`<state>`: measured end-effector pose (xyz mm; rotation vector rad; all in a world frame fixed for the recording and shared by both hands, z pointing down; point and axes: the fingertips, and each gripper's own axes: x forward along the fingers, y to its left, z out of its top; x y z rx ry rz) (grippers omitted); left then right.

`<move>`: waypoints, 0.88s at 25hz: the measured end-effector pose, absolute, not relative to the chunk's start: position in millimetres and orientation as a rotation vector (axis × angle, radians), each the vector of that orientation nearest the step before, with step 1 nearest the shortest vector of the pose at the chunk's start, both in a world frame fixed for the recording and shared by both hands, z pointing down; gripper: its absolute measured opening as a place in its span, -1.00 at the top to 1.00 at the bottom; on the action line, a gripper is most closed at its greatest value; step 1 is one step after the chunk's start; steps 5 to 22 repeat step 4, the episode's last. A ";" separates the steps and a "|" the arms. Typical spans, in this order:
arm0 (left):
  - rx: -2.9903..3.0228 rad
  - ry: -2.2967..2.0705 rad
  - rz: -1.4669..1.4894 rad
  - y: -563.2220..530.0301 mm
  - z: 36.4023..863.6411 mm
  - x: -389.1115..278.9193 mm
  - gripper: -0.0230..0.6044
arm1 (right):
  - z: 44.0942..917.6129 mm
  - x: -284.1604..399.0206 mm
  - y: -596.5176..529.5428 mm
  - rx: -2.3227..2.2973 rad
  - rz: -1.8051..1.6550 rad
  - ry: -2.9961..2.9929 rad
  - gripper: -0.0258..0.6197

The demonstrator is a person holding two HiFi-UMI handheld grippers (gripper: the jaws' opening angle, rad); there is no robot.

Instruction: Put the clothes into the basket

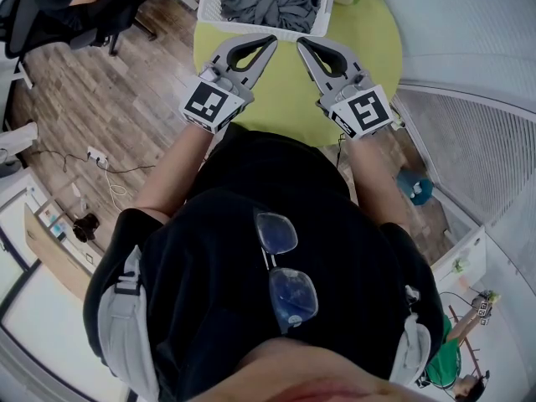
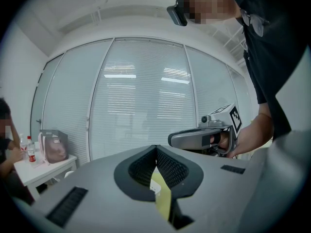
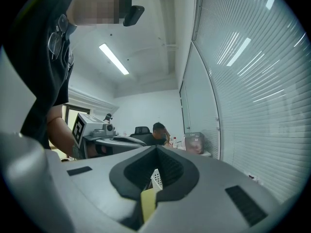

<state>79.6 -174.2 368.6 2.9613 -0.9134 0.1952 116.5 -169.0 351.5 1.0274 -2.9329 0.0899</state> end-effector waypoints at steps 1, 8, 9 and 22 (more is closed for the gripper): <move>2.961 -0.914 0.196 -174.1 369.0 79.3 0.89 | 351.7 116.7 -169.2 1.029 0.092 -2.934 0.84; 2.960 -0.916 0.196 -173.9 369.9 77.9 0.89 | 353.1 117.0 -169.8 1.037 0.089 -2.929 0.84; 2.960 -0.916 0.196 -173.9 369.9 77.9 0.89 | 353.1 117.0 -169.8 1.037 0.089 -2.929 0.84; 2.960 -0.916 0.196 -173.9 369.9 77.9 0.89 | 353.1 117.0 -169.8 1.037 0.089 -2.929 0.84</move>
